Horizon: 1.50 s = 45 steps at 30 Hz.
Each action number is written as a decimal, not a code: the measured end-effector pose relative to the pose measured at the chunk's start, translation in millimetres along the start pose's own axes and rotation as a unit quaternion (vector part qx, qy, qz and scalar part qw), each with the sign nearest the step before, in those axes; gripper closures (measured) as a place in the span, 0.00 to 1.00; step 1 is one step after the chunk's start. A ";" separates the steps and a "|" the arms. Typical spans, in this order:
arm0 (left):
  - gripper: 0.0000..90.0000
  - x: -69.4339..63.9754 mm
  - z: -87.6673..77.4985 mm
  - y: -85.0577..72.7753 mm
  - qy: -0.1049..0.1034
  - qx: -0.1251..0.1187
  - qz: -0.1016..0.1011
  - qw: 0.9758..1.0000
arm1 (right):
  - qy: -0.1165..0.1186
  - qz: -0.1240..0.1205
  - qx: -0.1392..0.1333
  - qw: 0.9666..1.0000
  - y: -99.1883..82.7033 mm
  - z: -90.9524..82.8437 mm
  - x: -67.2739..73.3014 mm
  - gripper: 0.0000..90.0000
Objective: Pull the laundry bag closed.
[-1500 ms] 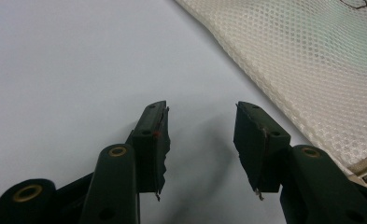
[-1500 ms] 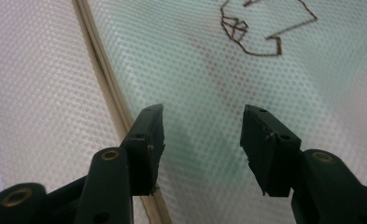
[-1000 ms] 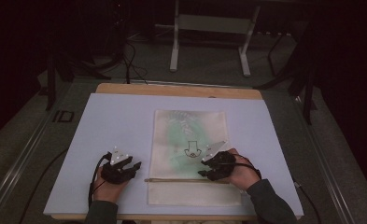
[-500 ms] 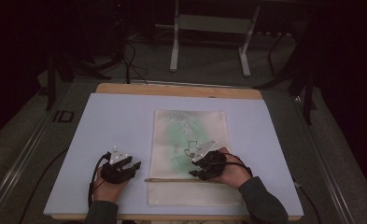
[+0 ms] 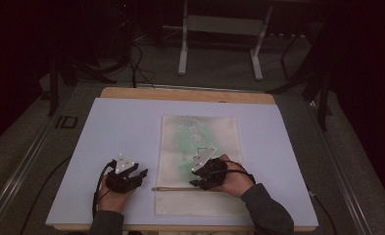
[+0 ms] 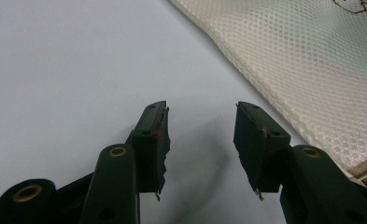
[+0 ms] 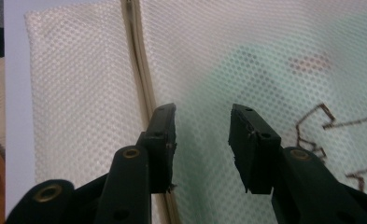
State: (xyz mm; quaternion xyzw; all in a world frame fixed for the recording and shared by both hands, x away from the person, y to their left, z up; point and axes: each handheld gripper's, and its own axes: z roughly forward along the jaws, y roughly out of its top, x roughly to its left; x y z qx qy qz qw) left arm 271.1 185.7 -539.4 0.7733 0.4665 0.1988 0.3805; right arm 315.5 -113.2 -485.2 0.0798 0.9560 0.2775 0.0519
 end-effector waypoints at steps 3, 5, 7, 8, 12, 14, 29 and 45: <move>0.60 0.5 -0.2 0.1 0.000 -0.001 -0.002 1.000 | 0.002 -0.004 -0.001 1.000 3.8 3.1 1.0 0.68; 0.60 0.4 0.1 0.0 -0.001 -0.001 -0.002 1.000 | 0.002 -0.008 0.001 1.000 6.9 5.4 2.3 0.68; 0.60 0.4 0.4 0.0 -0.001 0.000 -0.002 1.000 | 0.004 -0.009 0.001 1.000 9.5 7.3 3.5 0.69; 0.60 0.4 0.4 0.0 -0.001 0.000 -0.002 1.000 | 0.004 -0.009 0.001 1.000 9.5 7.3 3.5 0.69; 0.59 0.7 0.6 -0.1 -0.001 0.000 -0.002 1.000 | 0.009 -0.014 -0.002 1.000 14.9 11.6 5.4 0.69; 0.59 0.9 0.5 0.0 -0.001 0.000 -0.002 1.000 | 0.015 -0.018 -0.002 1.000 18.8 15.4 7.0 0.69; 0.59 2.8 -0.2 0.0 0.002 -0.001 -0.002 1.000 | 0.037 -0.036 -0.007 0.999 39.6 34.9 18.3 0.75; 0.59 4.9 -0.9 -0.2 0.003 -0.001 -0.005 1.000 | 0.051 -0.044 -0.022 0.997 63.8 55.4 31.0 0.84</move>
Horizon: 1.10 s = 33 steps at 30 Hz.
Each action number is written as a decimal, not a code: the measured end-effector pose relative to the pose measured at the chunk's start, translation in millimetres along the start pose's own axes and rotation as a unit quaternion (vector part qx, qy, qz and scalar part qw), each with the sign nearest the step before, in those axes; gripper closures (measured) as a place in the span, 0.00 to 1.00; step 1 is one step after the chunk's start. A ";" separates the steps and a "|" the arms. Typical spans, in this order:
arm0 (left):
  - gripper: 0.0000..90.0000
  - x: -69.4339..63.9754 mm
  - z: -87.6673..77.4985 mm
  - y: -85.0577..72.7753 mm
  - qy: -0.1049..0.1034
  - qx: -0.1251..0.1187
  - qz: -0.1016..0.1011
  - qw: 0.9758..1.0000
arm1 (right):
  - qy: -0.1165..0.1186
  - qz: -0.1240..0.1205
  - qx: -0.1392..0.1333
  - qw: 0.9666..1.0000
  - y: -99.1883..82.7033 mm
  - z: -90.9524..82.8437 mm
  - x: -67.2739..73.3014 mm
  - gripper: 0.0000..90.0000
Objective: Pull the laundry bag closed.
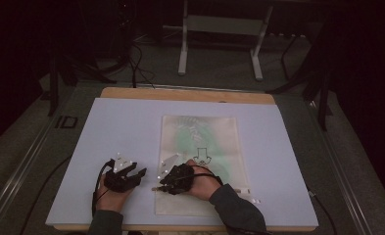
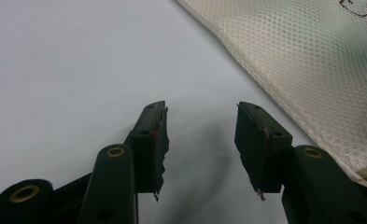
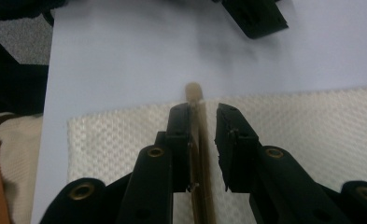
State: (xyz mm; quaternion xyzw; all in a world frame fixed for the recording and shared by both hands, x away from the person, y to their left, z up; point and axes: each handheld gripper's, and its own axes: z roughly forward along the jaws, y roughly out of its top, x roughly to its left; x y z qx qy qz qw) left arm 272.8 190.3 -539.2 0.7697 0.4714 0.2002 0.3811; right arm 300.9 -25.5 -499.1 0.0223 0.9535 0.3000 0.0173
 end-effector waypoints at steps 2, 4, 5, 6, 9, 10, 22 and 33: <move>0.59 0.1 0.0 0.0 0.000 0.000 0.000 1.000 | 0.001 -0.002 -0.001 1.000 3.2 3.4 1.2 0.86; 0.59 0.1 0.1 0.0 -0.001 0.001 0.000 1.000 | -0.001 -0.002 -0.001 1.000 5.6 5.9 2.2 0.87; 0.59 0.1 0.1 0.0 -0.001 0.001 0.000 1.000 | -0.001 -0.002 -0.001 1.000 5.6 5.9 2.2 0.87; 0.59 0.1 0.1 0.0 0.000 0.000 0.000 1.000 | 0.002 -0.003 0.001 1.000 8.2 8.8 2.9 0.88; 0.59 0.4 0.0 -0.1 0.000 0.000 -0.001 1.000 | 0.002 -0.004 0.002 1.000 10.3 12.1 3.6 0.88; 0.59 0.6 -0.1 -0.1 0.000 -0.001 -0.001 1.000 | 0.004 -0.003 0.004 1.000 12.0 15.0 3.9 0.87; 0.59 0.9 0.1 -0.2 0.000 0.000 -0.003 1.000 | 0.004 0.001 0.013 1.000 19.6 27.7 1.9 0.84; 0.59 0.9 0.8 -0.3 -0.002 0.002 -0.003 1.000 | 0.000 0.006 0.027 1.000 23.8 38.2 0.9 0.87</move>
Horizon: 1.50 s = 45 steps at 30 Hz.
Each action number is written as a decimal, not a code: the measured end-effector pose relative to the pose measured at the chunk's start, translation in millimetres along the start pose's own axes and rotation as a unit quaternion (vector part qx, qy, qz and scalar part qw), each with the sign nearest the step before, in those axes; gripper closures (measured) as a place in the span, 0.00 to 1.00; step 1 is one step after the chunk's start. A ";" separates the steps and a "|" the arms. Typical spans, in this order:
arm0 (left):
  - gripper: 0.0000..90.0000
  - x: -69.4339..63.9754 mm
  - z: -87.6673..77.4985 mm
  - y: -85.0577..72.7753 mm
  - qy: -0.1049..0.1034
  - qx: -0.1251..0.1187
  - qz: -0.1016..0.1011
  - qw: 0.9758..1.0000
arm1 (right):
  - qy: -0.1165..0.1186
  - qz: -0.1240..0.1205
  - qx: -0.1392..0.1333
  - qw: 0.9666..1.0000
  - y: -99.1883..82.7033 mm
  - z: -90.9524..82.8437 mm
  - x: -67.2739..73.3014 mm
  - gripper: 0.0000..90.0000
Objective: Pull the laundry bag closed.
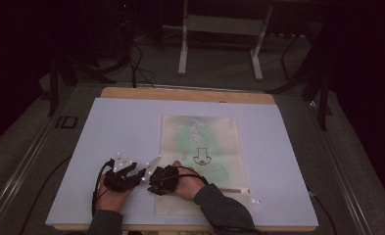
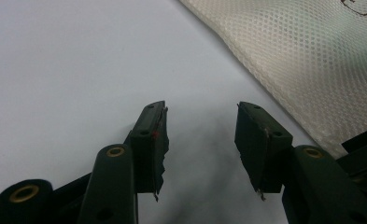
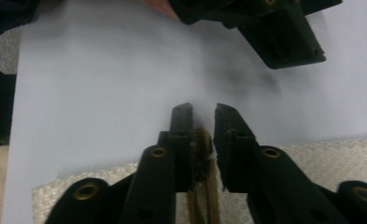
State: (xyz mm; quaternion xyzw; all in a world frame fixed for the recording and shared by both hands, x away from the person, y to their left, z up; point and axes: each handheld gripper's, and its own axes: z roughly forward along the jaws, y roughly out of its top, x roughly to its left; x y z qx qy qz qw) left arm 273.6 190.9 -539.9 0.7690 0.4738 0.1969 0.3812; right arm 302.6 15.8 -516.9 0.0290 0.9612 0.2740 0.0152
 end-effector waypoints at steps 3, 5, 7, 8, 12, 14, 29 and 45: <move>0.59 -0.1 -0.1 0.0 0.000 0.000 0.000 1.000 | -0.001 -0.006 0.000 1.000 1.4 -0.2 0.8 0.90; 0.59 0.2 -0.2 0.0 0.001 0.000 0.000 1.000 | 0.001 -0.001 -0.006 1.000 1.4 -2.3 1.7 0.90; 0.59 0.2 -0.1 0.0 0.001 0.000 0.000 1.000 | 0.001 0.001 -0.016 1.000 1.2 -5.6 2.2 0.90; 0.59 0.2 -0.1 0.0 0.001 0.000 0.000 1.000 | 0.001 0.001 -0.016 1.000 1.2 -5.6 2.2 0.90; 0.59 0.1 -0.2 0.0 0.000 0.000 0.000 1.000 | -0.001 0.000 -0.029 1.000 1.3 -14.1 3.1 0.90; 0.59 0.1 -0.1 0.0 0.000 0.000 0.000 1.000 | -0.003 -0.001 -0.036 0.999 -0.9 -21.2 3.4 0.90; 0.59 -0.8 0.5 0.1 0.000 0.004 0.003 1.000 | 0.000 0.016 -0.037 0.999 -28.2 -33.1 3.0 0.90; 0.59 -5.0 -1.4 1.0 -0.022 0.000 0.002 1.000 | 0.014 0.030 -0.027 0.999 -32.5 -24.5 -1.2 0.91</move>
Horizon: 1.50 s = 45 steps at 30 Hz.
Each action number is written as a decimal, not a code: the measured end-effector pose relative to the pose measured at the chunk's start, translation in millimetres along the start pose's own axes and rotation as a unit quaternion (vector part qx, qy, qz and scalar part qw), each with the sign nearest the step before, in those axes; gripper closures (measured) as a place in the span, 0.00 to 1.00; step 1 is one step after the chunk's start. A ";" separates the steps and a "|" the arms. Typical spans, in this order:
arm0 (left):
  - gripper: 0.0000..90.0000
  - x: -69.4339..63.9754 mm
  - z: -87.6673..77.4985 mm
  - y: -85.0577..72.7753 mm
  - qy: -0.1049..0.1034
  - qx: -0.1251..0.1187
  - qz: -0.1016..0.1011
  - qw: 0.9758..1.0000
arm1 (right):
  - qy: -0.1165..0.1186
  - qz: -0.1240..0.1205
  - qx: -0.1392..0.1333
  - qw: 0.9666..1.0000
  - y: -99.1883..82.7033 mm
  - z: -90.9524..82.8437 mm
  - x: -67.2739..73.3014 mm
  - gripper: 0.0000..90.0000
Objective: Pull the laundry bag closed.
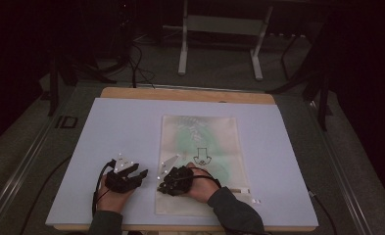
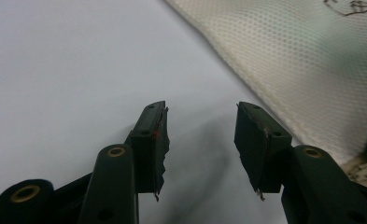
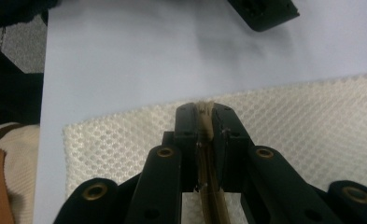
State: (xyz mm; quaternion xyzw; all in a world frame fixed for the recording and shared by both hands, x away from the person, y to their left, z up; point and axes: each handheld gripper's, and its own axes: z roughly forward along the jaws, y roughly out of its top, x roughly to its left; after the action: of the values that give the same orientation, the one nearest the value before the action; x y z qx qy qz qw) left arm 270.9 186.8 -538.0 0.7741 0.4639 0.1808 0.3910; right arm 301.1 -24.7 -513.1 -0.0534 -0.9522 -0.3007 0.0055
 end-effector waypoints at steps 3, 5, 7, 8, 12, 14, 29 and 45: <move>0.61 -2.4 0.0 0.3 -0.009 0.003 0.003 1.000 | -0.001 -0.002 0.004 1.000 -2.4 0.8 -0.2 0.91; 0.63 -4.4 0.2 0.6 -0.020 0.002 0.004 1.000 | -0.001 0.000 0.005 1.000 -3.3 1.2 0.3 0.91; 0.65 -7.2 0.1 1.1 -0.030 0.002 0.007 1.000 | -0.003 -0.001 0.003 1.000 -3.9 1.7 0.8 0.91; 0.69 -9.8 -0.1 1.5 -0.039 -0.001 0.010 0.999 | -0.004 -0.002 0.003 1.000 -4.1 2.0 1.1 0.91; 0.76 -15.1 1.1 2.3 -0.070 0.001 0.020 0.997 | -0.007 -0.005 0.006 1.000 -4.5 2.2 2.0 0.91; 0.81 -17.7 1.9 2.6 -0.079 0.003 0.028 0.996 | -0.008 -0.005 0.005 1.000 -4.7 2.3 2.1 0.91; 0.99 -32.7 8.1 5.2 -0.112 0.018 0.066 0.991 | -0.005 -0.001 0.000 1.000 -5.9 2.6 1.9 0.91; 0.98 -34.9 12.0 5.7 -0.122 0.027 0.066 0.990 | -0.006 -0.002 -0.004 1.000 -7.0 2.9 2.3 0.91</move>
State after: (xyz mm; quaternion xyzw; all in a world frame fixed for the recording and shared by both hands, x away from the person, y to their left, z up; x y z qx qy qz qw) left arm 264.3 150.0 -538.2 0.8295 0.3656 0.0977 0.4107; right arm 298.1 -28.5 -519.4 -0.0530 -0.9512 -0.3039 -0.0015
